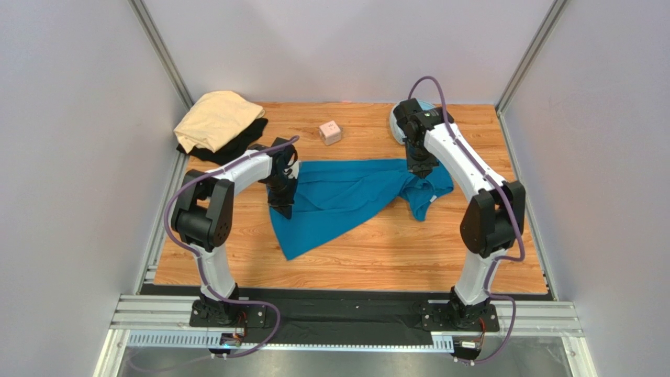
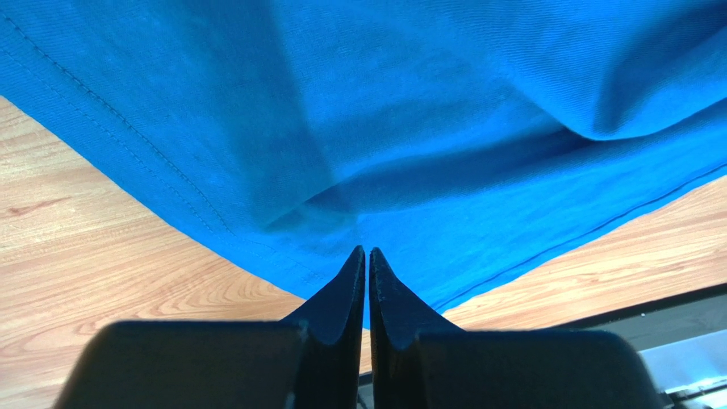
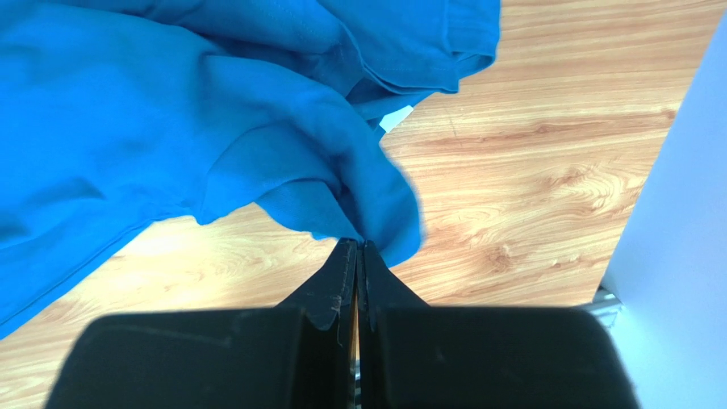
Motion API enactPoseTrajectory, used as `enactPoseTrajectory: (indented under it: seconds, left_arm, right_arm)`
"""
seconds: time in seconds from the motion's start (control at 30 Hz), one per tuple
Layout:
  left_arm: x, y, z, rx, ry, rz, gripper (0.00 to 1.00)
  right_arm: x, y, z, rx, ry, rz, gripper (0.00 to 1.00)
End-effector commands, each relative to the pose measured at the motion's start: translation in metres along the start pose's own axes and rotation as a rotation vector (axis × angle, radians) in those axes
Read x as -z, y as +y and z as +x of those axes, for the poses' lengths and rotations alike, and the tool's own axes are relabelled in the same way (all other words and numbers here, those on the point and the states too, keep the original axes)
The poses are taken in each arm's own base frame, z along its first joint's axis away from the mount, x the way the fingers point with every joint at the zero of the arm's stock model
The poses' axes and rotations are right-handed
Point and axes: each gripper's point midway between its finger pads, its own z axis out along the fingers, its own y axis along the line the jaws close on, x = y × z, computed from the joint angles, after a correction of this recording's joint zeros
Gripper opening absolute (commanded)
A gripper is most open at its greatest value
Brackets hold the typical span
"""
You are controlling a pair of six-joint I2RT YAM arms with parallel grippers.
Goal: Fold and stack the t-shirts
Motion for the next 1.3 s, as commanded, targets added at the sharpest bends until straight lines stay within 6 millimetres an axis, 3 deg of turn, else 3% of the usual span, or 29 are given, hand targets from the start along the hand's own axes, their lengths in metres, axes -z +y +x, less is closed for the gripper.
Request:
enactPoseTrajectory:
  seconds: [0.0, 0.27, 0.4, 0.5, 0.67, 0.77, 0.87, 0.97, 1.03, 1.17, 1.2, 1.27]
  left_arm:
    - [0.015, -0.011, -0.01, -0.024, -0.044, 0.036, 0.1]
    - [0.025, -0.012, -0.01, -0.045, -0.056, 0.038, 0.1]
    - [0.03, -0.012, -0.011, -0.05, -0.07, 0.031, 0.1]
    - [0.033, -0.012, -0.013, -0.051, -0.074, 0.028, 0.1]
    - [0.036, -0.012, -0.014, -0.045, -0.084, 0.024, 0.1]
    - [0.037, -0.01, -0.013, -0.049, -0.088, 0.018, 0.1]
    - [0.038, -0.009, -0.013, -0.053, -0.095, 0.01, 0.1]
    - [0.039, -0.008, -0.013, -0.049, -0.102, 0.005, 0.1]
    - [0.039, -0.01, -0.013, -0.046, -0.1, 0.013, 0.1]
    - [0.04, -0.01, -0.013, -0.048, -0.099, 0.014, 0.1]
    - [0.04, -0.01, -0.012, -0.048, -0.092, 0.014, 0.1]
    - [0.038, -0.01, -0.01, -0.045, -0.082, 0.012, 0.1]
  right_arm:
    - [0.035, -0.003, -0.009, -0.058, -0.103, -0.062, 0.0]
    - [0.057, 0.009, -0.034, -0.045, -0.189, -0.153, 0.0]
    - [0.09, 0.039, -0.054, 0.006, -0.261, -0.333, 0.0]
    - [0.115, 0.073, -0.048, 0.113, -0.283, -0.495, 0.0]
    - [0.152, 0.121, -0.023, 0.255, -0.279, -0.724, 0.0]
    - [0.167, 0.135, -0.006, 0.291, -0.244, -0.85, 0.0]
    - [0.174, 0.138, 0.002, 0.289, -0.257, -0.904, 0.0]
    - [0.157, 0.131, 0.003, 0.248, -0.276, -0.838, 0.0]
    - [0.145, 0.128, -0.008, 0.215, -0.311, -0.799, 0.0]
    - [0.093, 0.133, -0.02, 0.145, -0.264, -0.717, 0.0]
    - [0.068, 0.14, -0.02, 0.135, -0.207, -0.693, 0.0]
    - [0.045, 0.148, -0.022, 0.122, -0.158, -0.683, 0.0]
